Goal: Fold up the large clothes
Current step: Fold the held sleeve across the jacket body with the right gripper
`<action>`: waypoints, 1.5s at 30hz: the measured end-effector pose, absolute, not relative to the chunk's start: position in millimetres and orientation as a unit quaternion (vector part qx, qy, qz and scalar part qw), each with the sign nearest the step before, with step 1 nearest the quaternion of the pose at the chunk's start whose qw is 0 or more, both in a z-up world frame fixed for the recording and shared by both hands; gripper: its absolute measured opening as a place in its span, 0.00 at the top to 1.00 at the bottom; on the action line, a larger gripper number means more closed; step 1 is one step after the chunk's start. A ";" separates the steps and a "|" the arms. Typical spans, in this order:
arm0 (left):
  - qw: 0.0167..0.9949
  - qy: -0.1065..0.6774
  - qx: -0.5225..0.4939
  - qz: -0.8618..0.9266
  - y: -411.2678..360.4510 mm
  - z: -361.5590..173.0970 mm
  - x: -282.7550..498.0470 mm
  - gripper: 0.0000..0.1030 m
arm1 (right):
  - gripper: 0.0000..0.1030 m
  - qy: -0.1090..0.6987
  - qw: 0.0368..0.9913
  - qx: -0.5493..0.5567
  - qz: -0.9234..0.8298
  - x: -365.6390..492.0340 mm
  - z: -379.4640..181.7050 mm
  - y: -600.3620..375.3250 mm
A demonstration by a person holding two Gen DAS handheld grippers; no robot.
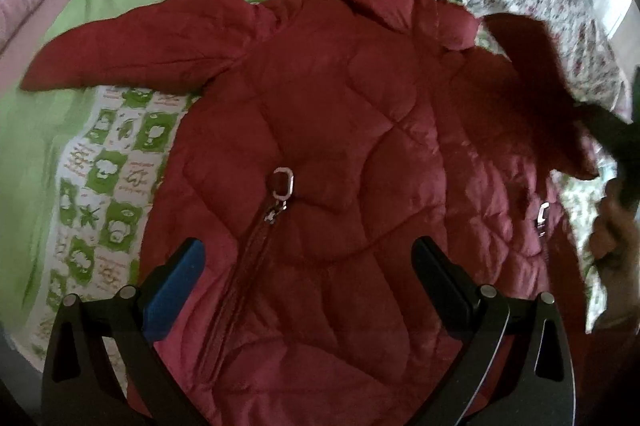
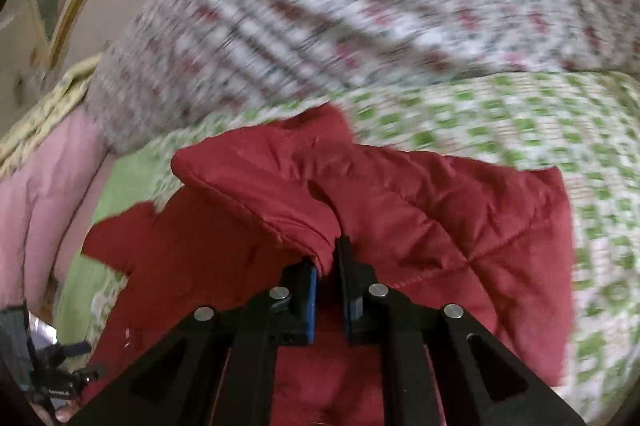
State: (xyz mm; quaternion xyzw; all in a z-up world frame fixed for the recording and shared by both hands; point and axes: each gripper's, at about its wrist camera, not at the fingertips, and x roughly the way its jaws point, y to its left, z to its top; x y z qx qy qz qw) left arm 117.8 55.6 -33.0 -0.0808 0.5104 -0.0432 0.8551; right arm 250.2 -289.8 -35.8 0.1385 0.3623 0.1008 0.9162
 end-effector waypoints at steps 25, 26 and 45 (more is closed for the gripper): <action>0.762 0.545 -0.308 -0.165 123.3 -45.9 269.9 0.01 | 0.87 0.390 0.891 -0.005 0.231 261.3 -79.8 -89.6; 0.760 0.548 -0.308 -0.168 120.4 -48.7 274.0 0.04 | 0.87 0.390 0.891 -0.002 0.232 261.6 -80.6 -90.7; 0.853 0.497 -0.090 -0.129 95.9 -28.9 278.2 0.84 | 0.54 0.376 0.911 0.073 0.154 243.8 -58.8 -176.6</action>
